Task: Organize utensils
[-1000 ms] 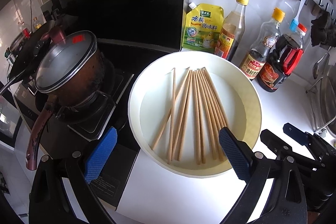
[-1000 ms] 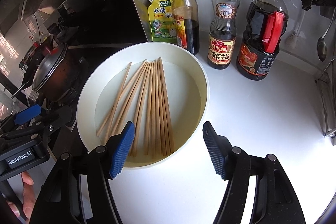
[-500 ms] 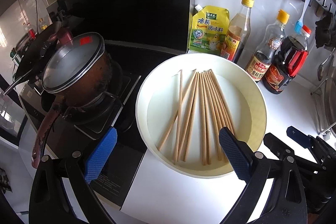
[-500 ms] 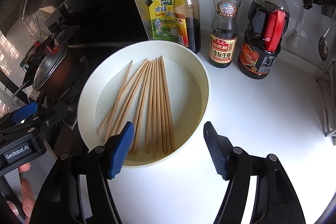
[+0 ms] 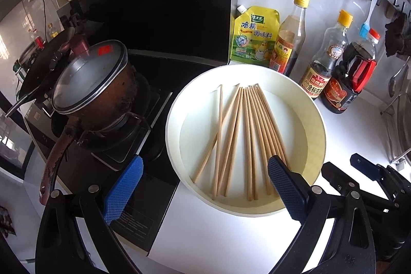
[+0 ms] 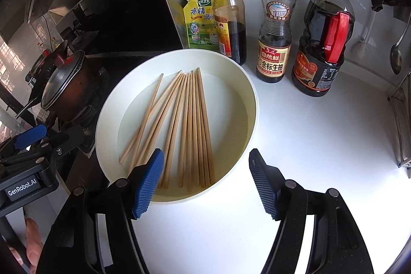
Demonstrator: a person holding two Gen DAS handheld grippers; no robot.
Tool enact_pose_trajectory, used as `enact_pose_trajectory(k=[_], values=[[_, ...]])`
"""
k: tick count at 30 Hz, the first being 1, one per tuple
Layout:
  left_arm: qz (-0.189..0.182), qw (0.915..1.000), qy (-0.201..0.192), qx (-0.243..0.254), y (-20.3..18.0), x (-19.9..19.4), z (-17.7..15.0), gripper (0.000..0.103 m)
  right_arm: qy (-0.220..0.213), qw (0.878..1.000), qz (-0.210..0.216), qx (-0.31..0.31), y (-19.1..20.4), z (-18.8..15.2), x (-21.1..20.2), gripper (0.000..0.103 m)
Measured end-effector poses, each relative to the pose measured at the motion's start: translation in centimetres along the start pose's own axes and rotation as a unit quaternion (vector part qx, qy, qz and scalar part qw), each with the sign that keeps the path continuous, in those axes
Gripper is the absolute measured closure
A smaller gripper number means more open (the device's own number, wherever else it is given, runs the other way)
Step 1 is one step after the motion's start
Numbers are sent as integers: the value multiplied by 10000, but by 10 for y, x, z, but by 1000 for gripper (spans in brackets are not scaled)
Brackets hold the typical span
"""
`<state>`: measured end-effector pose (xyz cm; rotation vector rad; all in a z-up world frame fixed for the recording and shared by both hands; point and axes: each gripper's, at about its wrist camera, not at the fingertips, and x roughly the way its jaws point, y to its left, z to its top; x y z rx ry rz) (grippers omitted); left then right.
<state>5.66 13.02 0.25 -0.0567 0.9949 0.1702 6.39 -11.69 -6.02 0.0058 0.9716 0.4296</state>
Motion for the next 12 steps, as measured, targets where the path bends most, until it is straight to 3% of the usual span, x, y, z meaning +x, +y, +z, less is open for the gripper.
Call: enact_pose_trajectory(k=[12], values=[[55,10000,42,-46,2,1,0,7,-10,10000,0,11,0,-1,-1,37]])
